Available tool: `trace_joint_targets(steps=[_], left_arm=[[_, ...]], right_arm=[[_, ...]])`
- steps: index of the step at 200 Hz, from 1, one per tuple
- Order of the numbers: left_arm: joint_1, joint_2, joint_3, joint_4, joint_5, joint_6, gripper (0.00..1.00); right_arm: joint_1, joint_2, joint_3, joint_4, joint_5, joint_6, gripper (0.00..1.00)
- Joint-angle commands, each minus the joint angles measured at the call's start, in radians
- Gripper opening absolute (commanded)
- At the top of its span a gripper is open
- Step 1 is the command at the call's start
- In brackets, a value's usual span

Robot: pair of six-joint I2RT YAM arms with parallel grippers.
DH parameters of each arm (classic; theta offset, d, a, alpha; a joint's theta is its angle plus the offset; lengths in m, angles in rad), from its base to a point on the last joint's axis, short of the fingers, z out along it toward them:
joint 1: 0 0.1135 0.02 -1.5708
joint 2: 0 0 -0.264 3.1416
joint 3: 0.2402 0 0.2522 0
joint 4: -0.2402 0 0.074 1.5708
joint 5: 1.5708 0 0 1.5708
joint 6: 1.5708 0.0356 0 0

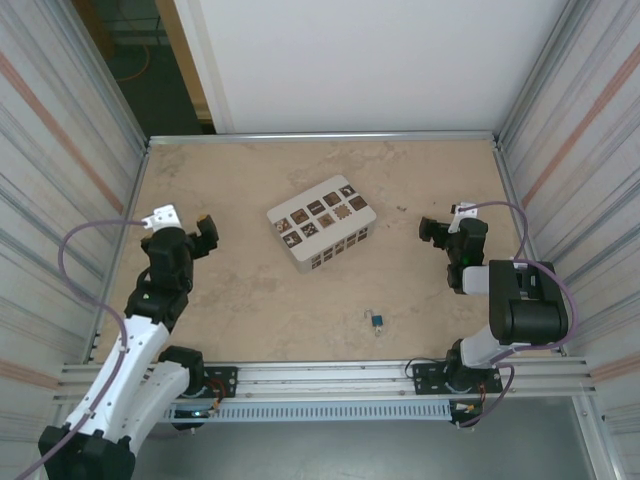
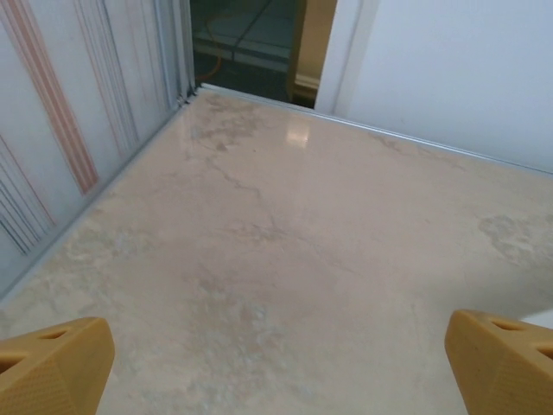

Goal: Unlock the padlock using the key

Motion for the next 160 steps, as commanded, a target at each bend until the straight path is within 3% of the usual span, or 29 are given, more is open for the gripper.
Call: trace_joint_targets(steps=[1, 21, 76, 160], left_arm=[[0.012, 0.042, -0.051, 0.129, -0.085, 0.100, 0.99], [0.031, 0.092, -0.086, 0.192, -0.067, 0.107, 0.99], [0.135, 0.163, -0.187, 0.373, 0.138, 0.146, 0.99], [0.147, 0.355, -0.278, 0.681, 0.223, 0.209, 0.99]], right_arm=[[0.006, 0.002, 0.004, -0.009, 0.014, -0.027, 0.99], [0.006, 0.002, 0.005, -0.008, 0.014, -0.027, 0.99], [0.006, 0.002, 0.005, -0.008, 0.014, -0.028, 0.99], [0.008, 0.001, 0.004, -0.009, 0.014, -0.028, 0.99]])
